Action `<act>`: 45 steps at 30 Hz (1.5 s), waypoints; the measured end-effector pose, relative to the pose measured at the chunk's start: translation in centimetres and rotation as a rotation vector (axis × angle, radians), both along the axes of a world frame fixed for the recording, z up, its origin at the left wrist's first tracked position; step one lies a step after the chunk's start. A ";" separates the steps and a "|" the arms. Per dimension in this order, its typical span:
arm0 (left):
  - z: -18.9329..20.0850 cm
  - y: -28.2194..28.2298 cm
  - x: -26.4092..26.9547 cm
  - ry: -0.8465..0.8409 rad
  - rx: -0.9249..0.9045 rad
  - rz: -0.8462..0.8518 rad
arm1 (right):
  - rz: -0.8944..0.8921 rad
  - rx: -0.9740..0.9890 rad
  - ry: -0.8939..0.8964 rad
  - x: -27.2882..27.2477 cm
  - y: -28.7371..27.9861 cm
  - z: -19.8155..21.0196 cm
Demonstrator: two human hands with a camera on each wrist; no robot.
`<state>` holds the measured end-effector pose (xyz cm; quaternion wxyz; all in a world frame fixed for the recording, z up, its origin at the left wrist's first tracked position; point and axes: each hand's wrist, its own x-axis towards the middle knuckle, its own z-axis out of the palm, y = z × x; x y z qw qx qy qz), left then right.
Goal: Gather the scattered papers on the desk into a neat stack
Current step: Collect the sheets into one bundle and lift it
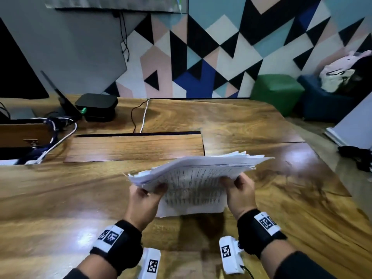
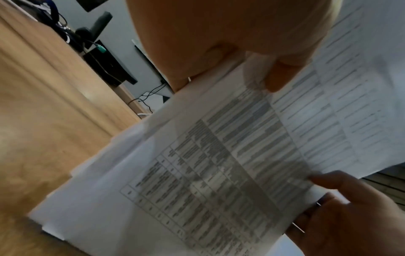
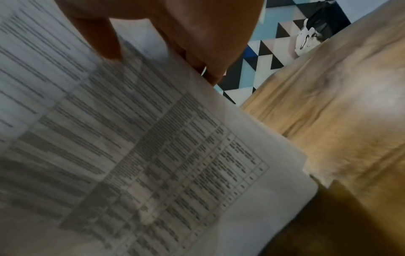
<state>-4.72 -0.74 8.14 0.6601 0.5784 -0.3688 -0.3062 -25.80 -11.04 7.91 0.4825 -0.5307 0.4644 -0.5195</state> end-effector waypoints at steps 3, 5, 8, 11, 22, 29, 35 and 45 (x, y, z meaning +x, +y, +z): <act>0.9 -0.5 -0.1 -0.002 -0.046 0.046 | -0.039 -0.060 -0.033 0.6 -0.4 1.2; 2.1 -0.4 0.5 -0.004 -0.111 0.058 | -0.031 -0.136 -0.044 0.4 -0.6 2.8; 2.5 -0.2 0.8 0.041 -0.099 0.053 | 0.058 -0.160 -0.144 0.2 -0.6 3.5; 0.5 -0.7 -0.1 0.163 0.096 0.030 | 0.100 -0.071 -0.067 1.1 0.4 1.6; 1.2 -4.0 1.8 0.637 0.120 0.233 | 0.187 0.374 -0.082 -2.9 -2.0 -1.1; 0.6 -3.7 0.6 0.894 0.107 0.032 | 0.279 0.756 -0.499 -0.8 0.7 -2.6; 0.3 -1.0 5.1 0.977 0.047 -0.056 | 0.224 0.666 -0.287 -5.0 -1.9 -1.5; -0.9 -2.4 7.7 0.116 0.234 -0.018 | 0.026 0.122 0.030 -5.1 -2.5 0.0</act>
